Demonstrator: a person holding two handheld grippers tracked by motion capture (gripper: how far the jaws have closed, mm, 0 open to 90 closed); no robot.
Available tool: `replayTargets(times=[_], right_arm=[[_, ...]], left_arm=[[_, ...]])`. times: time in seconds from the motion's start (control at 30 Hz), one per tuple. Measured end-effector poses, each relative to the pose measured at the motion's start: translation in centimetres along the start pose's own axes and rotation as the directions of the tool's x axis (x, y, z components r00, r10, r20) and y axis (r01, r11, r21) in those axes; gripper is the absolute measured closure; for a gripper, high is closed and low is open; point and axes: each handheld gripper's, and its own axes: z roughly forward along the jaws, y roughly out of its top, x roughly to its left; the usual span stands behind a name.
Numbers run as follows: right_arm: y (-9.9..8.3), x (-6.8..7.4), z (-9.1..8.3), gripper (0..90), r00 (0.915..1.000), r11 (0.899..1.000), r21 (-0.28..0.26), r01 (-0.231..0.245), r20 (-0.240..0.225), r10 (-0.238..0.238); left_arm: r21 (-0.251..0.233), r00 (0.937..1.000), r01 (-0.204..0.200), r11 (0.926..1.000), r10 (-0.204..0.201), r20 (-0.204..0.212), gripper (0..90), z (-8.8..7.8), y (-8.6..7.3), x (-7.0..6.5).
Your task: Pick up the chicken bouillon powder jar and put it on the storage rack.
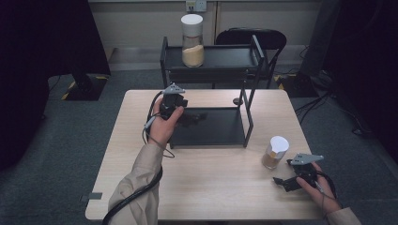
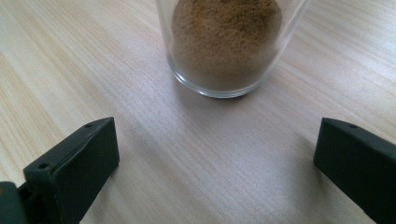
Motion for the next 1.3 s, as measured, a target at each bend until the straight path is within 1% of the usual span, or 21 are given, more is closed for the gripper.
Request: replayTargets(times=[0.13, 0.2, 0.33, 0.5, 0.63, 0.7, 0.97, 1.03, 1.07, 1.13, 1.3], right_arm=[[0.0, 0.0, 0.0, 0.0, 1.0000, 1.000, 0.002, -0.001, 0.000, 0.001], [0.0, 0.0, 0.0, 0.0, 1.0000, 1.000, 0.002, 0.000, 0.000, 0.000], [0.0, 0.0, 0.0, 0.0, 1.0000, 1.000, 0.002, -0.001, 0.000, 0.001], [0.0, 0.0, 0.0, 0.0, 1.0000, 1.000, 0.002, 0.000, 0.000, 0.000], [0.0, 0.0, 0.0, 0.0, 1.0000, 1.000, 0.002, 0.000, 0.000, 0.000], [0.0, 0.0, 0.0, 0.0, 1.0000, 1.000, 0.002, 0.000, 0.000, 0.000], [0.0, 0.0, 0.0, 0.0, 1.0000, 1.000, 0.002, -0.001, 0.000, 0.001], [0.0, 0.0, 0.0, 0.0, 1.0000, 1.000, 0.002, -0.001, 0.000, 0.001], [0.0, 0.0, 0.0, 0.0, 1.0000, 1.000, 0.002, -0.001, 0.000, 0.001], [0.0, 0.0, 0.0, 0.0, 1.0000, 1.000, 0.002, -0.001, 0.000, 0.001], [0.0, 0.0, 0.0, 0.0, 1.0000, 1.000, 0.001, -0.001, 0.001, 0.001]], left_arm=[[0.001, 0.9999, 0.015, 0.9999, -0.015, 0.006, 0.6, 0.3, -1.3, 0.3], [0.004, 0.9999, 0.011, 0.9999, -0.011, 0.003, 0.6, 0.3, -1.8, 0.3], [0.001, 0.9998, 0.021, 0.9998, -0.021, 0.005, 0.7, 0.4, -2.8, 0.4], [0.016, 0.9998, 0.012, 0.9998, -0.012, 0.014, 0.6, 0.8, -3.9, 0.4], [0.017, 0.9998, 0.011, 0.9998, -0.011, 0.017, 0.6, 1.0, -5.0, 0.4], [0.026, 0.9999, 0.007, 0.9996, -0.007, 0.014, 0.7, 1.0, -5.4, 0.5], [0.050, 0.9998, 0.017, 0.9986, -0.017, 0.007, 0.7, 1.0, -7.5, 0.6], [0.057, 1.0000, 0.006, 0.9983, -0.006, 0.005, 0.7, 1.0, -8.1, 0.5], [0.057, 0.9999, 0.011, 0.9983, -0.012, 0.007, 0.6, 1.0, -8.3, 0.5], [0.062, 0.9999, 0.006, 0.9981, -0.007, 0.011, 0.7, 1.1, -8.9, 0.5], [0.069, 0.9998, 0.016, 0.9975, -0.017, 0.010, 0.7, 1.2, -10.3, 0.5]])
